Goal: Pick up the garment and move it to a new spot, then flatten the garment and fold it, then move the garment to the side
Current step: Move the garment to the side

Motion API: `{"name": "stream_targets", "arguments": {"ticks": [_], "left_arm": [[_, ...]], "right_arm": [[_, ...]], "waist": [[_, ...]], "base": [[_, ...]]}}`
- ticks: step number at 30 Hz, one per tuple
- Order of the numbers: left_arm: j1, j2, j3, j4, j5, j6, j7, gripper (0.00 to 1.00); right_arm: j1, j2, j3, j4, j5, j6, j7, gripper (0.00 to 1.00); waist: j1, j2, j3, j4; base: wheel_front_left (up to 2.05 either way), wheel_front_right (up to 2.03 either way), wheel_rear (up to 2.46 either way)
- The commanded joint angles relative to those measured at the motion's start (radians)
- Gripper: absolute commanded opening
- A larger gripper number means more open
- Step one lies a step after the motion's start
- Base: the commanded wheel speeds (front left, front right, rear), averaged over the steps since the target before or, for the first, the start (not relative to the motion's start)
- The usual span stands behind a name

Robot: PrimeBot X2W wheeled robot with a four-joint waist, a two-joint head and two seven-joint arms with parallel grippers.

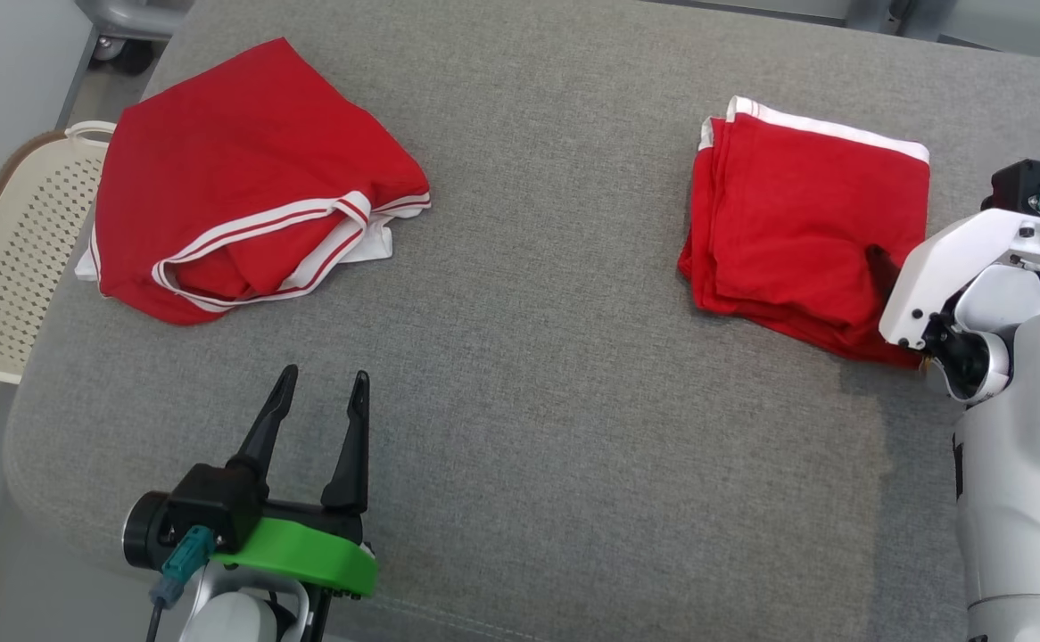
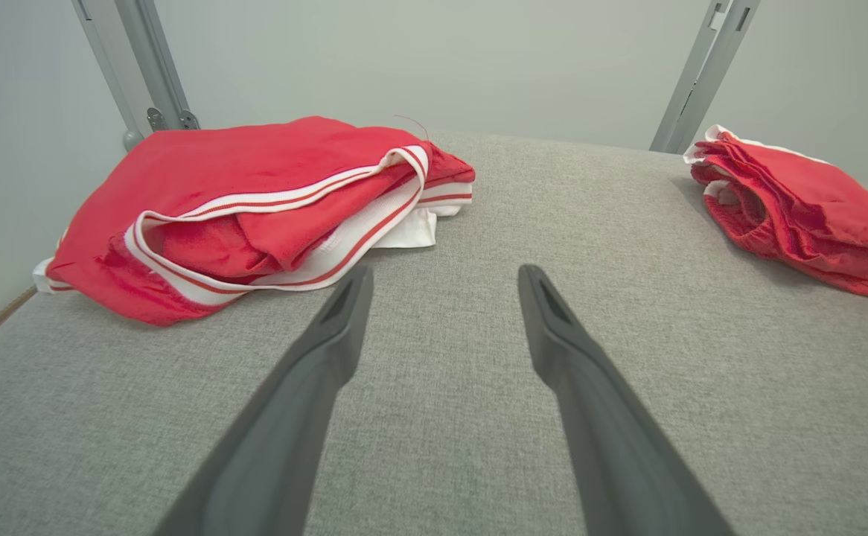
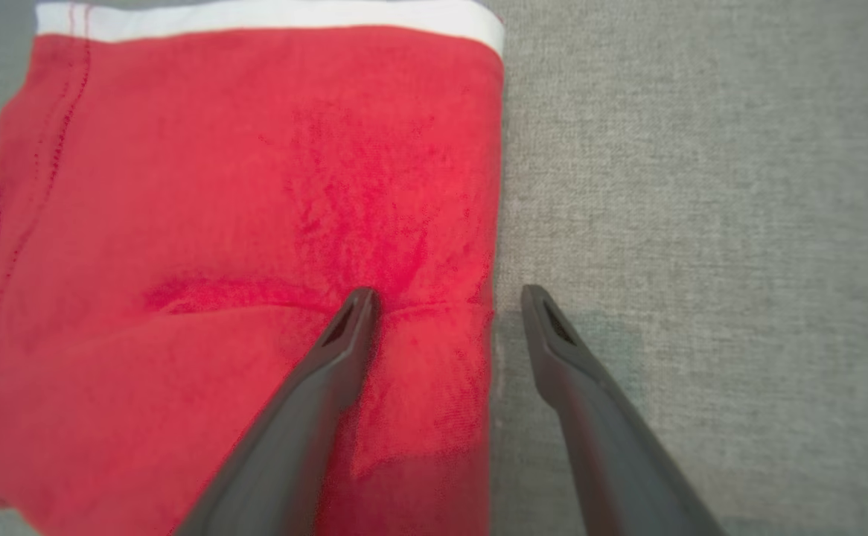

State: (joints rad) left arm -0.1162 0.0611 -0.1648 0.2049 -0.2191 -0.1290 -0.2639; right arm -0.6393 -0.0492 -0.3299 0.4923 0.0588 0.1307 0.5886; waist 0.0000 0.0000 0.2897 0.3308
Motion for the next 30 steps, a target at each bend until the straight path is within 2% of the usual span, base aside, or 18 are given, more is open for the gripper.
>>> {"name": "stream_targets", "arguments": {"ticks": [1,4,5,6,7,14,21,25,26,30], "left_arm": [[-0.018,0.000,-0.001,-0.001,-0.004,-0.002,-0.001,1.00],[-0.022,0.000,-0.007,0.000,-0.006,-0.002,-0.001,1.00],[-0.025,0.000,-0.009,0.000,-0.007,-0.002,-0.001,1.00],[-0.027,0.000,-0.009,0.000,-0.007,-0.002,-0.001,1.00],[-0.026,0.000,-0.009,0.000,-0.007,-0.002,-0.001,1.00],[-0.033,-0.001,0.007,0.004,-0.001,-0.002,-0.001,1.00],[-0.029,0.006,0.032,-0.021,0.014,-0.002,-0.001,1.00],[-0.025,0.015,0.052,-0.043,0.024,-0.002,-0.001,1.00],[-0.031,0.021,0.061,-0.057,0.030,-0.001,-0.001,1.00],[-0.051,0.033,0.076,-0.081,0.039,-0.001,-0.001,1.00]], "right_arm": [[0.008,-0.003,-0.001,0.007,0.007,0.000,-0.003,1.00],[0.002,-0.002,-0.001,0.037,0.021,0.000,-0.005,1.00],[0.000,-0.001,0.001,0.046,0.024,0.000,-0.005,0.64],[-0.003,-0.001,0.000,0.053,0.025,0.000,-0.009,0.36],[-0.005,-0.001,-0.001,0.059,0.026,0.000,-0.013,0.00],[-0.018,-0.001,0.015,0.067,-0.001,0.000,-0.036,0.00],[0.003,-0.015,0.096,0.023,-0.006,0.000,-0.035,0.00],[0.022,-0.067,0.179,-0.004,0.029,-0.001,-0.010,0.00],[0.033,-0.100,0.222,-0.022,0.047,-0.001,0.000,0.00],[0.051,-0.177,0.291,-0.058,0.092,-0.001,0.017,0.00]], "waist": [[0.0000,0.0000,0.004,0.004],[0.0000,0.0000,0.011,0.011],[0.0000,0.0000,0.013,0.013],[0.0000,0.0000,0.016,0.015],[0.0000,0.0000,0.018,0.017],[0.0000,0.0000,0.018,0.007],[0.0000,0.0000,0.011,-0.063],[0.0000,0.0000,0.015,-0.133],[0.0000,0.0000,0.021,-0.172],[0.0000,0.0000,0.042,-0.246]], "base": [[0.00,0.00,0.00],[0.00,0.00,0.00],[0.00,0.00,0.00],[0.00,0.00,0.00],[0.00,0.00,0.00],[0.00,0.00,0.00],[0.00,0.00,0.00],[0.00,0.00,0.00],[0.00,0.00,0.00],[0.00,0.00,0.00]]}}
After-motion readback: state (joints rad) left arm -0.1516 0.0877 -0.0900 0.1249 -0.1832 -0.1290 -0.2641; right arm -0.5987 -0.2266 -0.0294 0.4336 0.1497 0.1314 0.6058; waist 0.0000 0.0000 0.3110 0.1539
